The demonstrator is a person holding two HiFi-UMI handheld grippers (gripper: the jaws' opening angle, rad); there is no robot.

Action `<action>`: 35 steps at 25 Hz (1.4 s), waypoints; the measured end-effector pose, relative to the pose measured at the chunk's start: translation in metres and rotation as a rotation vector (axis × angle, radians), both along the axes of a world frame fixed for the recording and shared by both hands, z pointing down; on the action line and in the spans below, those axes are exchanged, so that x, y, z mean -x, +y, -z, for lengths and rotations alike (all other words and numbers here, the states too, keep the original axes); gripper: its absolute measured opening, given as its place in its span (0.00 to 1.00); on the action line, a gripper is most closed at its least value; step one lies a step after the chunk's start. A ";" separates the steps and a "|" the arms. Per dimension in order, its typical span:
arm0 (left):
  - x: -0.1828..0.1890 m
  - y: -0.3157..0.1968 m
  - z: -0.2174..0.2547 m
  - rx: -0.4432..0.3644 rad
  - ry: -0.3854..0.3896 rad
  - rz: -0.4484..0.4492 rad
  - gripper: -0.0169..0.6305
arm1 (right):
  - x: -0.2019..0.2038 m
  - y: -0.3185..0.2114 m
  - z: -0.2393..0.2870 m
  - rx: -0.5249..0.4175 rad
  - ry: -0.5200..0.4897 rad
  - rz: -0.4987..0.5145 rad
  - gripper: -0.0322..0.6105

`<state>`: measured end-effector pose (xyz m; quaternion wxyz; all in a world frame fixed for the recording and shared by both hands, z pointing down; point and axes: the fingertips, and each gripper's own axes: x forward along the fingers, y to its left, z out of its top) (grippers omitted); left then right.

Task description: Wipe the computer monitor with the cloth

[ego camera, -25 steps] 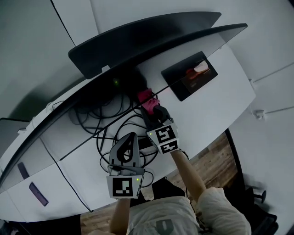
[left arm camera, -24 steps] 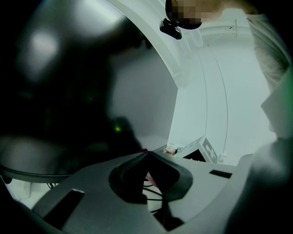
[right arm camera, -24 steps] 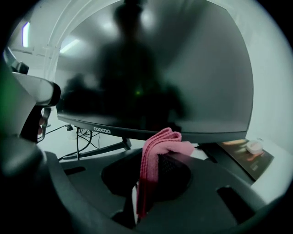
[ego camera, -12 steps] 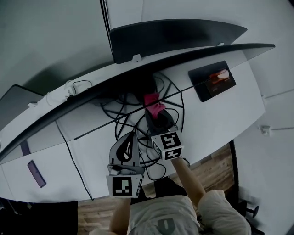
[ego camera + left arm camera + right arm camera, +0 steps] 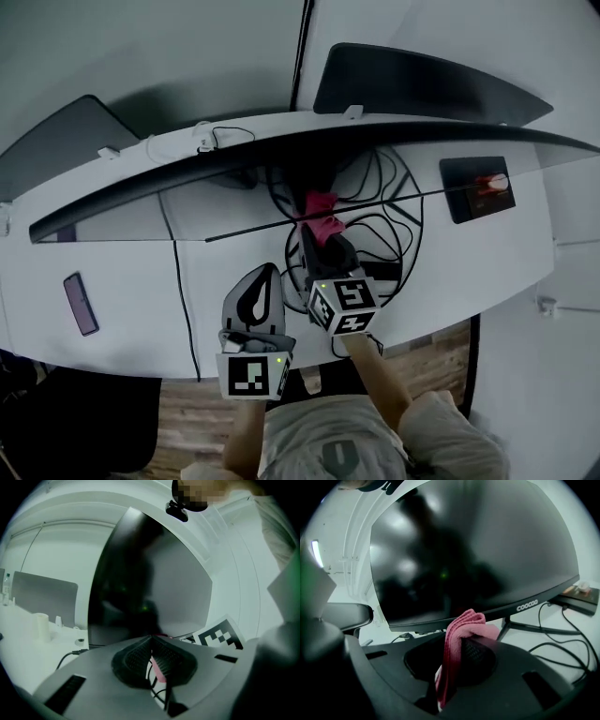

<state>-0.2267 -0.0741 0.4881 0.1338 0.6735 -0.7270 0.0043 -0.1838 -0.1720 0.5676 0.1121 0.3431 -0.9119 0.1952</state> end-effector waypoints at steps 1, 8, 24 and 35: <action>0.008 0.007 0.000 -0.001 -0.003 0.017 0.05 | 0.009 0.006 0.000 0.002 -0.008 0.007 0.14; 0.067 0.055 -0.007 0.014 -0.013 0.138 0.05 | 0.064 0.046 0.000 0.021 -0.044 0.056 0.14; 0.131 0.128 -0.028 0.046 -0.008 0.296 0.05 | 0.148 0.110 0.002 0.060 -0.117 0.118 0.14; 0.150 0.154 -0.029 0.049 -0.003 0.379 0.05 | 0.170 0.144 -0.002 0.109 -0.179 0.163 0.14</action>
